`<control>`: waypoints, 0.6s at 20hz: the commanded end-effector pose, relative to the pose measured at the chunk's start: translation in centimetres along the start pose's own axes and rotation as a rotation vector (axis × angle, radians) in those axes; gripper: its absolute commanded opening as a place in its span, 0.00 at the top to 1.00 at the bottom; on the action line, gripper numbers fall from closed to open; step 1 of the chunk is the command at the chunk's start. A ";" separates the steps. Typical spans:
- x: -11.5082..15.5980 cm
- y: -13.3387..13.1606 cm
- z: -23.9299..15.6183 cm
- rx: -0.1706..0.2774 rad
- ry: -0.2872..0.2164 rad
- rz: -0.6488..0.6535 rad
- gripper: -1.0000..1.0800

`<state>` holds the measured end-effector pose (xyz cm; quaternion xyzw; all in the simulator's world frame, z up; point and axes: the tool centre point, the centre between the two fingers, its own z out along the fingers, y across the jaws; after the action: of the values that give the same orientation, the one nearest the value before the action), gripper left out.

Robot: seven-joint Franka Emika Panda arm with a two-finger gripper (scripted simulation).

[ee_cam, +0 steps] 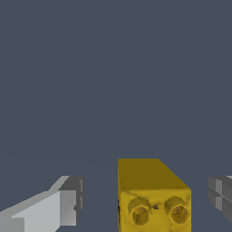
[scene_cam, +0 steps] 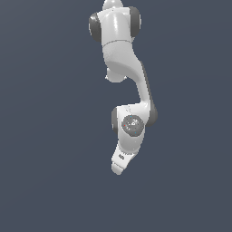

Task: Pick up the object and move it to a goal position.

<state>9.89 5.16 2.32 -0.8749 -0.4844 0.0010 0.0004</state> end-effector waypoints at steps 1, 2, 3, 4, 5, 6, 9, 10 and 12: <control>0.1 0.1 0.2 -0.002 0.001 0.000 0.04; 0.1 0.1 0.2 -0.002 0.001 0.000 0.04; 0.1 0.1 0.1 -0.002 0.001 0.000 0.04; 0.1 0.1 0.1 -0.002 0.001 0.000 1.00; 0.1 0.1 0.1 -0.002 0.001 0.000 1.00; 0.1 0.1 0.1 -0.002 0.001 0.000 1.00; 0.1 0.1 0.1 -0.002 0.001 0.000 1.00; 0.1 0.1 0.1 -0.002 0.001 0.000 1.00; 0.1 0.1 0.1 -0.002 0.001 0.000 1.00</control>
<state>10.05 5.19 2.16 -0.8748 -0.4844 0.0004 0.0000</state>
